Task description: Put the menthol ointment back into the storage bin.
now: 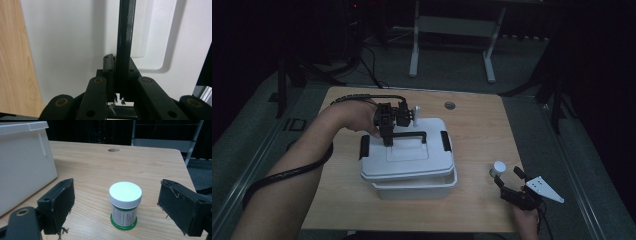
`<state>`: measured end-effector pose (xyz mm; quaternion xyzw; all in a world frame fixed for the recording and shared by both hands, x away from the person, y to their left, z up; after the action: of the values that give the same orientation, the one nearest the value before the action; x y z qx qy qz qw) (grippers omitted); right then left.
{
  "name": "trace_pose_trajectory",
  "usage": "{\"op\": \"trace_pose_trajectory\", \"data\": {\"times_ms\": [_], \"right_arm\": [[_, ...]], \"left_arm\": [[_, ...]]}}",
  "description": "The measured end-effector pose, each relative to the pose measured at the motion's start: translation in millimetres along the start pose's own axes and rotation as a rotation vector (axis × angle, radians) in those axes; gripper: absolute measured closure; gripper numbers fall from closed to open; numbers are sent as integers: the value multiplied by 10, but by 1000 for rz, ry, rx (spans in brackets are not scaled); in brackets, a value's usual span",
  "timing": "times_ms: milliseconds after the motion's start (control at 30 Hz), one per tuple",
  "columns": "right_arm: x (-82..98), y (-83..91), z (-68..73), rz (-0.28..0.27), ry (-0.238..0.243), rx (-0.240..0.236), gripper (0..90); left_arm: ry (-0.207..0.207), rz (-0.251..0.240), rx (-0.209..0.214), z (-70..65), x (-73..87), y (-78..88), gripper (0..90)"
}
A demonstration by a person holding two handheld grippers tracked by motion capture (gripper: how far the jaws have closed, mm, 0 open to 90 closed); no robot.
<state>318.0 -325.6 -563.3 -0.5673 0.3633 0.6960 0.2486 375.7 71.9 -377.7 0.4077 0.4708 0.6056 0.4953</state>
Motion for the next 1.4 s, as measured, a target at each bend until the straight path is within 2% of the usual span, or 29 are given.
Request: {"op": "trace_pose_trajectory", "data": {"times_ms": [400,800,867,1067,1167,1200,1400], "right_arm": [[-8,7,-1,-10,-8,-4,132],[-5,-1,1,-7,-9,-4,132],[-5,-3,1,-7,-9,-4,132],[-4,-3,1,-7,-15,-4,132],[-4,-6,4,-6,-16,-8,132],[-2,-8,3,-4,-15,-5,132],[5,-25,21,10,-6,-6,132]], "left_arm": [[55,-18,-14,41,306,131,837],[137,-22,-15,82,700,200,837],[139,-22,-16,85,760,203,837],[196,-24,-13,83,1007,196,837],[208,-24,-10,81,1087,191,837],[232,-19,-12,80,1194,184,837],[292,-9,-13,74,1470,141,837]]}}
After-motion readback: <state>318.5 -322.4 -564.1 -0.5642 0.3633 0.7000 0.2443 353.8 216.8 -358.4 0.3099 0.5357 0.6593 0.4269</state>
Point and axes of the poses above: each handheld gripper's, and its own axes: y roughly backward along the jaws, x roughly out of its underside, z roughly to its left, the point moved 6 cm from there along -y, roughly forward along the jaws, and after that the axes turned 12 degrees about -x, right-handed, at the moved point
